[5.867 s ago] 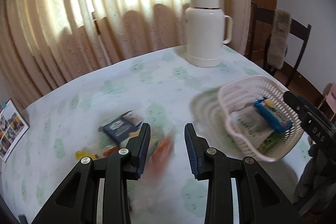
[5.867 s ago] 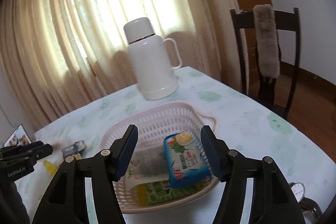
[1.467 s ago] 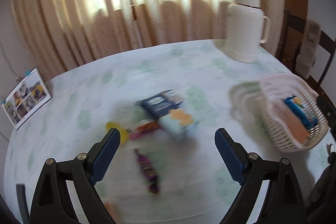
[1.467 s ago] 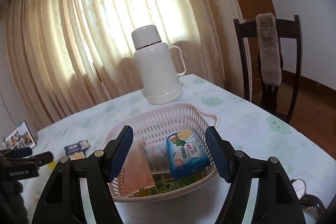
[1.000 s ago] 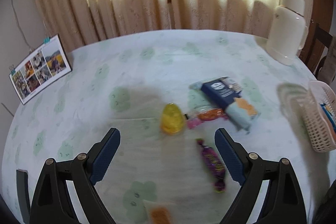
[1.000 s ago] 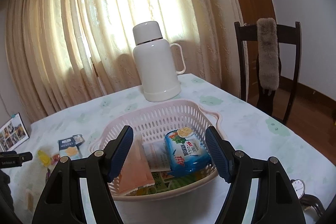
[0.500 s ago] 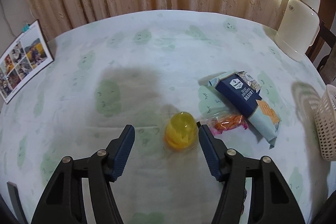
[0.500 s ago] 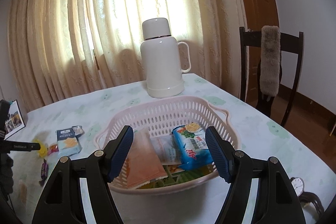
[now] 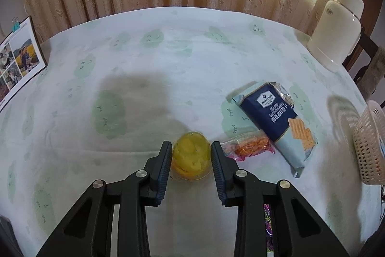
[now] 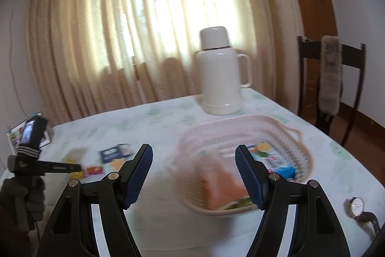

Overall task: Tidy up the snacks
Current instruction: 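Grasp the purple wrapped candy with the right gripper while the left gripper holds the jelly cup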

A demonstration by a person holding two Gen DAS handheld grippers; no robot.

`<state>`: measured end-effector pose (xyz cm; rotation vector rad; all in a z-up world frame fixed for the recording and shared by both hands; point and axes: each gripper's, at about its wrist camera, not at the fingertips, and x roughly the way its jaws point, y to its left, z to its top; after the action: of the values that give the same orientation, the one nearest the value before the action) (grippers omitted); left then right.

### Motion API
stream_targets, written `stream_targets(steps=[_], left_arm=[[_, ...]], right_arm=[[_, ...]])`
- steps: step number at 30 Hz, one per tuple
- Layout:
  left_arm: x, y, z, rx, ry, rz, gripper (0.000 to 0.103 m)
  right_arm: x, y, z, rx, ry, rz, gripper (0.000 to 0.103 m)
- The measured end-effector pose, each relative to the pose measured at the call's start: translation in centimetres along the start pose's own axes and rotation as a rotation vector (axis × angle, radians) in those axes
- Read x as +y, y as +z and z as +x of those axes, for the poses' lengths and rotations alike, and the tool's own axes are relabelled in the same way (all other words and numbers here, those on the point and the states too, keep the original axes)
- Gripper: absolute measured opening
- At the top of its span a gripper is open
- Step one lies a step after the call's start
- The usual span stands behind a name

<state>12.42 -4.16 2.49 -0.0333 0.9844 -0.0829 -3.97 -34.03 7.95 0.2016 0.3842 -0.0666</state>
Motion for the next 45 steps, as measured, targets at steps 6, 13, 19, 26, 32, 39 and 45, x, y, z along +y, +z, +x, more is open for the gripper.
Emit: stream_targets(steps=[6, 13, 19, 26, 32, 39, 45], left_arm=[[0.7, 0.1, -2.2, -0.049, 0.024, -0.010, 0.030], [1.4, 0.3, -4.6, -0.105, 0.023, -0.033, 0.030], [1.7, 0.3, -6.0, -0.132, 0.020, -0.047, 0.030], [2.1, 0.3, -6.6, -0.140, 0.014, -0.064, 0.030], [2.2, 0.3, -6.5, -0.134, 0.012, -0.071, 0.030], [2.1, 0.3, -6.3, -0.129, 0.014, -0.070, 0.030], [2.0, 0.1, -6.2, -0.126, 0.014, -0.067, 0.030]], right_arm=[[4.1, -0.4, 1.6, 0.093, 0.157, -0.014, 0.072], [9.2, -1.9, 4.6, 0.256, 0.303, -0.095, 0.070], [14.0, -4.3, 7.3, 0.416, 0.398, -0.226, 0.048], [18.0, -6.7, 9.4, 0.522, 0.417, -0.351, 0.041], [19.0, -7.7, 10.8, 0.544, 0.380, -0.376, 0.032], [19.2, -7.8, 10.5, 0.509, 0.323, -0.426, 0.018], [18.9, -7.4, 10.5, 0.497, 0.306, -0.407, 0.017]])
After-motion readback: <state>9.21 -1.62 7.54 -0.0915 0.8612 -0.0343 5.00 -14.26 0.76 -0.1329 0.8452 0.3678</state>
